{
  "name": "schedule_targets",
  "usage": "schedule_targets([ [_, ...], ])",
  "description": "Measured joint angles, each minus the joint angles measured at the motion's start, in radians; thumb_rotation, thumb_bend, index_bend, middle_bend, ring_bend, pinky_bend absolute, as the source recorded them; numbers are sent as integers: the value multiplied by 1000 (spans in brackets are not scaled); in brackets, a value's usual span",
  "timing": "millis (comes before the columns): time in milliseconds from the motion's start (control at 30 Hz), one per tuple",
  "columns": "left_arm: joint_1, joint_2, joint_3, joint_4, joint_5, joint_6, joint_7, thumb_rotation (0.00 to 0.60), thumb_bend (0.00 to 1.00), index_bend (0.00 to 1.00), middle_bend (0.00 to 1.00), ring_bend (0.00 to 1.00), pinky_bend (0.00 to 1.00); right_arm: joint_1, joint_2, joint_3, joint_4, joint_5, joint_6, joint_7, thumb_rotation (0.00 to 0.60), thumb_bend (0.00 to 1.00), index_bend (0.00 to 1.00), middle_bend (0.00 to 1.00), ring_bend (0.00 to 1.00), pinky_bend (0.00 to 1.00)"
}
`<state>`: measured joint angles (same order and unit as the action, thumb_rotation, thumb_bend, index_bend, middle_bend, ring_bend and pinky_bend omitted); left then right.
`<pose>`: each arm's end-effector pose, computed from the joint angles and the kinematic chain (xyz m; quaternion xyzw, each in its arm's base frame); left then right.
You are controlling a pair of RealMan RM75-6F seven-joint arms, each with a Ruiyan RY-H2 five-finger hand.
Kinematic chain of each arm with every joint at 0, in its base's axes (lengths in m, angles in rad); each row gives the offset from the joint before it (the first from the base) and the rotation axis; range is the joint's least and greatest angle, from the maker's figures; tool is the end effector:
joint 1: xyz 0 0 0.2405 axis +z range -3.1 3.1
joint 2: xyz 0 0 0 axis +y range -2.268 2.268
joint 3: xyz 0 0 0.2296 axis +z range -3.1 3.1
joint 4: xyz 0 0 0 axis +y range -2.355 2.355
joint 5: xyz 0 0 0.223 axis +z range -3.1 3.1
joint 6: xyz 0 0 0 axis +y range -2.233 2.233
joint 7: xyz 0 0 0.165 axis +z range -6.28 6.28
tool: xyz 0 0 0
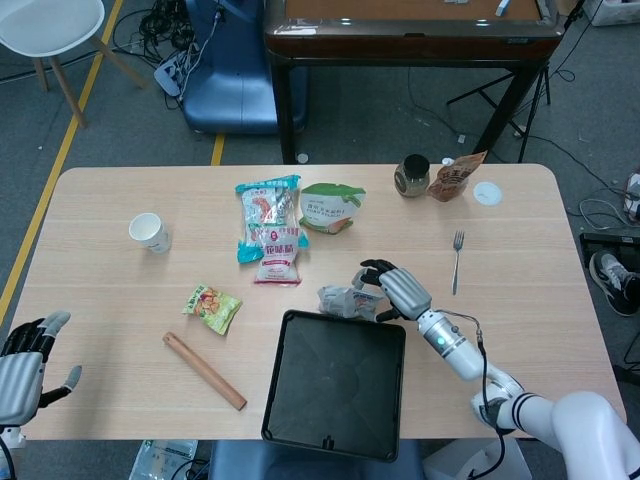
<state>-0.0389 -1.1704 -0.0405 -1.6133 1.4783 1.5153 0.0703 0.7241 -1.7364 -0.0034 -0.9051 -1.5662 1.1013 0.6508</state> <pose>-0.2974 0.1850 0.1242 -0.5787 -0.3955 -0.3717 0.6087 -0.1800 -0.3545 -0.0587 0.6925 -0.4685 0.4830 0.2602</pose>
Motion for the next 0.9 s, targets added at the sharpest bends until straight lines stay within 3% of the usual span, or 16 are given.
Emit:
schedule_targets([
  [500,-8,5,-7,7,1,-1,-8,600,288,120,135,110,74,-105,209,26,-281,11,148,-204,600,303,463,356,147,143],
  [733,-15,5,-14,11,7,2,-12,600,288,120,135,110,74,-172,363,36,-471,41,196,-402,600,303,463,357,152,147],
  [900,-18,9,-16,9,9,3,-10,600,288,120,135,110,74,-239,490,32,-602,72,237,-537,600,303,463,376,198,222],
])
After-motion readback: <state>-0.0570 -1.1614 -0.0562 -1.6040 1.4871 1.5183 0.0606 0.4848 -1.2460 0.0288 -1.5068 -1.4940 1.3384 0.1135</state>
